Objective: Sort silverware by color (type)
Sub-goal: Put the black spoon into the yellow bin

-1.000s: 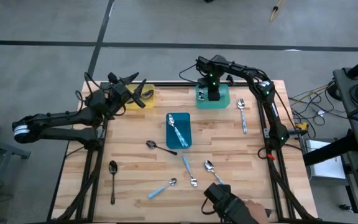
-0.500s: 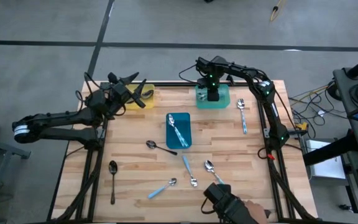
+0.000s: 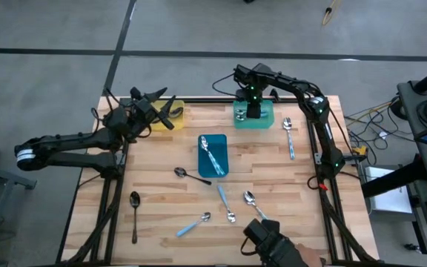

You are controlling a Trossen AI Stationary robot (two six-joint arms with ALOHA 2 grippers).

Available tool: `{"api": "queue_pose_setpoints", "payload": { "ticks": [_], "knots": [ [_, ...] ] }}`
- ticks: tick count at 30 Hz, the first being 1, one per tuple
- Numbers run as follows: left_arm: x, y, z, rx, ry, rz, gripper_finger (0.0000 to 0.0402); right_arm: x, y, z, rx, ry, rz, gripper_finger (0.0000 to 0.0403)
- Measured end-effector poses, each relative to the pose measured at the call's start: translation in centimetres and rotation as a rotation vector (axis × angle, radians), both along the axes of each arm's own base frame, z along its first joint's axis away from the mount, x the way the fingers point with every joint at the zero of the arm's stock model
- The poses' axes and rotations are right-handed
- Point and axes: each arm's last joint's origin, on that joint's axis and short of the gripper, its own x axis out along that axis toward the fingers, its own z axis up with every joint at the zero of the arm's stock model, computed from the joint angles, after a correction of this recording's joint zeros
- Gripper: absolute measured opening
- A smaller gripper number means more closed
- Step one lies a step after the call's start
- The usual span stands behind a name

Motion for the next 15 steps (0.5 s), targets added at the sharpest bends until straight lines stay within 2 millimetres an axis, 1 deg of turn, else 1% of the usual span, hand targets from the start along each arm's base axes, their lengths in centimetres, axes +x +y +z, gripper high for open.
{"api": "queue_pose_setpoints", "payload": {
  "ticks": [4, 8, 11, 15],
  "knots": [
    [0.1, 0.0, -0.6, -0.059, 0.023, -0.012, 0.0171, 0.0, 0.7, 1.1, 0.028, -0.033, -0.039, 0.0086],
    [0.3, 0.1, -1.6, -0.17, 0.048, -0.026, 0.0171, 0.1, 1.6, 2.2, 0.069, -0.066, -0.082, 0.0077],
    [0.3, 0.1, -2.5, -0.282, 0.063, -0.032, 0.0171, 0.1, 2.3, 3.3, 0.091, -0.094, -0.095, 0.0067],
    [0.2, -0.1, -3.9, -0.454, 0.079, -0.032, 0.0171, 0.0, 3.4, 5.4, 0.069, -0.131, -0.085, 0.0053]
  ]
}}
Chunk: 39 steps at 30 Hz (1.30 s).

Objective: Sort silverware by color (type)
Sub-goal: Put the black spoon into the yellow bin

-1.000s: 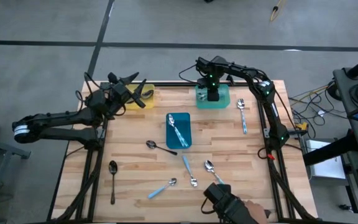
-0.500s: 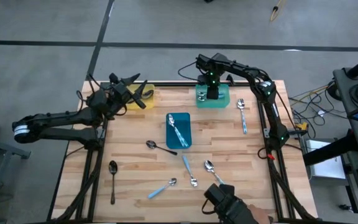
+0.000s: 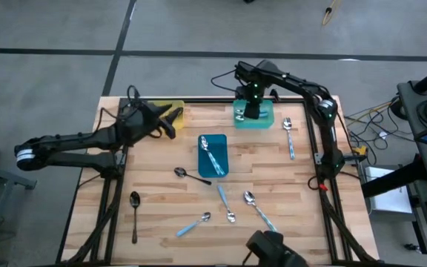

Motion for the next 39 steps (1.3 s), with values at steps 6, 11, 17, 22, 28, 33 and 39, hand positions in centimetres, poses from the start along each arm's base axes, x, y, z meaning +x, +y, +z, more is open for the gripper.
{"api": "queue_pose_setpoints", "payload": {
  "ticks": [6, 11, 17, 22, 28, 33, 39],
  "knots": [
    [0.2, -0.9, -0.6, -0.243, 0.024, -0.095, 0.0169, -0.5, 2.3, 3.8, -0.06, -0.145, 0.052, 0.0043],
    [0.4, -1.8, 0.6, -0.458, 0.11, -0.156, 0.0169, -1.3, 4.5, 6.1, -0.12, -0.298, 0.093, 0.0043],
    [0.4, -3.8, 1.2, -0.695, 0.319, -0.119, 0.0169, -2.6, 7.7, 6.9, -0.236, -0.466, 0.131, 0.0043],
    [0.9, -5.8, 0.9, -0.807, 0.462, -0.081, 0.0169, -3.6, 10.2, 6.8, -0.348, -0.638, 0.167, 0.0043],
    [1.1, -8.0, -0.1, -0.953, 0.572, -0.051, 0.0168, -4.9, 12.8, 6.6, -0.463, -0.831, 0.22, 0.0043],
    [1.3, -10.1, -0.8, -1.06, 0.614, -0.047, 0.0168, -6.1, 14.8, 6.8, -0.53, -0.962, 0.26, 0.0043],
    [1.2, -13.3, -1.6, -1.217, 0.66, -0.014, 0.0168, -6.8, 16.2, 6.3, -0.554, -1.038, 0.29, 0.0043]
  ]
}}
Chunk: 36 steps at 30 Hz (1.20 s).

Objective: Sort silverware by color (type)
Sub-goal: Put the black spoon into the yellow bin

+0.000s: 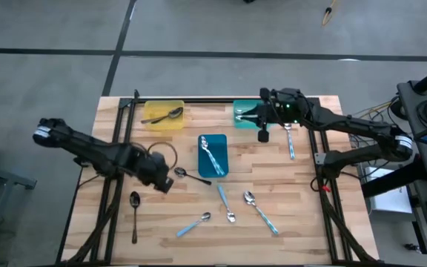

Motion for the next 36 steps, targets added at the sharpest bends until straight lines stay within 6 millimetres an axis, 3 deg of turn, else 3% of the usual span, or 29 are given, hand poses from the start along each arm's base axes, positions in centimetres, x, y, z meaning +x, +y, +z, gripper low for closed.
{"api": "queue_pose_setpoints", "payload": {
  "ticks": [7, 15, 24, 36],
  "knots": [
    [-1.0, -4.9, -1.5, -0.129, 0.168, 0.013, 0.0168, 0.1, 0.1, -1.4, 0.071, 0.035, -0.014, 0.0043],
    [-3.2, -9.2, -3.5, -0.089, 0.303, 0.04, 0.0168, 0.1, 0.1, -2.2, 0.035, 0.067, 0.003, 0.0043],
    [-4.1, -10.8, -4.9, 0.021, 0.332, 0.135, 0.0168, 0.4, 0.0, -0.3, -0.025, 0.022, 0.016, 0.0043],
    [-4.4, -12.2, -7.6, 0.141, 0.416, 0.135, 0.0168, 0.4, 0.0, -0.2, -0.039, 0.024, 0.021, 0.0043]
  ]
}}
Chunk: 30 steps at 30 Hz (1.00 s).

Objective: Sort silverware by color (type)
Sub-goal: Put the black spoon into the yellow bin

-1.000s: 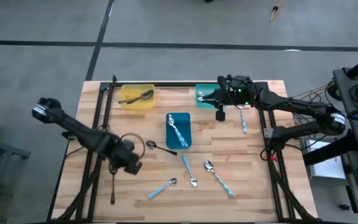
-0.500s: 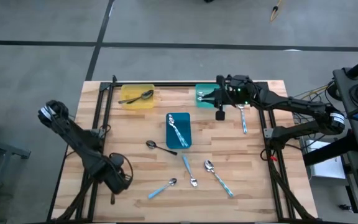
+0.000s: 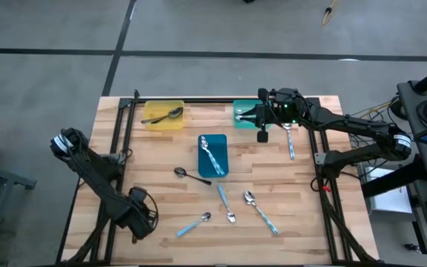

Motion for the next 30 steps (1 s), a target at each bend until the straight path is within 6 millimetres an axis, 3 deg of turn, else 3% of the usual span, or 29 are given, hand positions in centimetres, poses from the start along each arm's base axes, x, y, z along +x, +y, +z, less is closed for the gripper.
{"api": "queue_pose_setpoints", "payload": {
  "ticks": [8, 21, 30],
  "knots": [
    [-1.5, -1.6, -1.4, 0.069, 0.029, 0.051, 0.0168, 0.0, 0.0, 0.0, 0.001, 0.001, 0.0, 0.0043],
    [-1.3, -2.1, -3.1, 0.152, 0.022, 0.053, 0.0165, 0.0, 0.0, 0.0, 0.001, 0.0, 0.0, 0.0043],
    [-1.1, -2.5, -3.8, 0.165, 0.012, 0.09, 0.0112, 0.0, 0.0, 0.0, 0.001, 0.0, 0.0, 0.0043]
  ]
}}
